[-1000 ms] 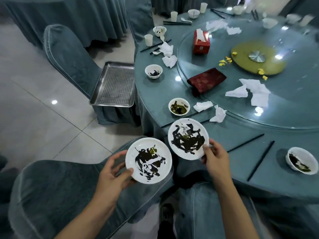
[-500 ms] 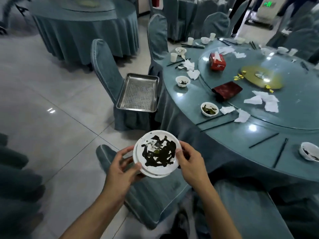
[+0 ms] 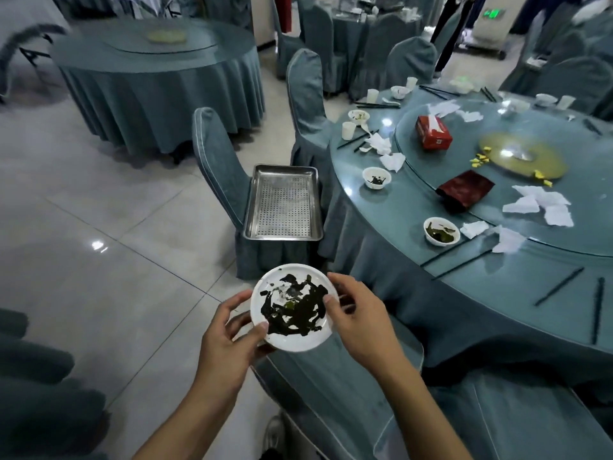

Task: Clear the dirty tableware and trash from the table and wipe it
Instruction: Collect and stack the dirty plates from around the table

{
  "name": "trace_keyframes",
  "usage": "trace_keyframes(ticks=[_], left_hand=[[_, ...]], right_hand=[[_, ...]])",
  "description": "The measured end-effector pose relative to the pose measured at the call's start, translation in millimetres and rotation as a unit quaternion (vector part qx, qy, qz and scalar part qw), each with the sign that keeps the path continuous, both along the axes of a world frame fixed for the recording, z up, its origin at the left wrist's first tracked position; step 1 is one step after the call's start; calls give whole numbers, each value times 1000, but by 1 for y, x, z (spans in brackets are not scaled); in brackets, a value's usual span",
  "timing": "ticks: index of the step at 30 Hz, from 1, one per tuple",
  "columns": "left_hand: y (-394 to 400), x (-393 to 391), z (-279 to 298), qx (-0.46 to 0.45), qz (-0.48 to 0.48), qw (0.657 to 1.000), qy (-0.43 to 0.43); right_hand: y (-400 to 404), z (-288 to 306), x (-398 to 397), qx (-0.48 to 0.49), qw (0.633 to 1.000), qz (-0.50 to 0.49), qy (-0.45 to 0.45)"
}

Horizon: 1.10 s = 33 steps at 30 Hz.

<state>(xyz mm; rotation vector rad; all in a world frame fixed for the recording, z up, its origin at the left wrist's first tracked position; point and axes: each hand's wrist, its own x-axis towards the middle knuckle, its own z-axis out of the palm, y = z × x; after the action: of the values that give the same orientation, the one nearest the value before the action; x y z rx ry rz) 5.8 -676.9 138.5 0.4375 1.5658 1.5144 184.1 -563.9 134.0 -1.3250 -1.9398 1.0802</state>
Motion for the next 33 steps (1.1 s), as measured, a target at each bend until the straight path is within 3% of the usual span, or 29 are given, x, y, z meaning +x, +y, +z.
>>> trace_keyframes(ticks=[14,19,26,33], left_hand=[[132,-203,6,-2,-4,1000,-2],[188,-273,-9,-10,-35,999,-1],[270,-358,-20,-2,-87,996,-17],[359,-390,-27,-19,-114,993,-26]], right_hand=[[143,1,-166,183,964,0,-193],[186,-19,-220,181,943,-26,-277],[234,-28,-295,155,935,-80,-310],[300,-39,-327,115,934,-105,-321]])
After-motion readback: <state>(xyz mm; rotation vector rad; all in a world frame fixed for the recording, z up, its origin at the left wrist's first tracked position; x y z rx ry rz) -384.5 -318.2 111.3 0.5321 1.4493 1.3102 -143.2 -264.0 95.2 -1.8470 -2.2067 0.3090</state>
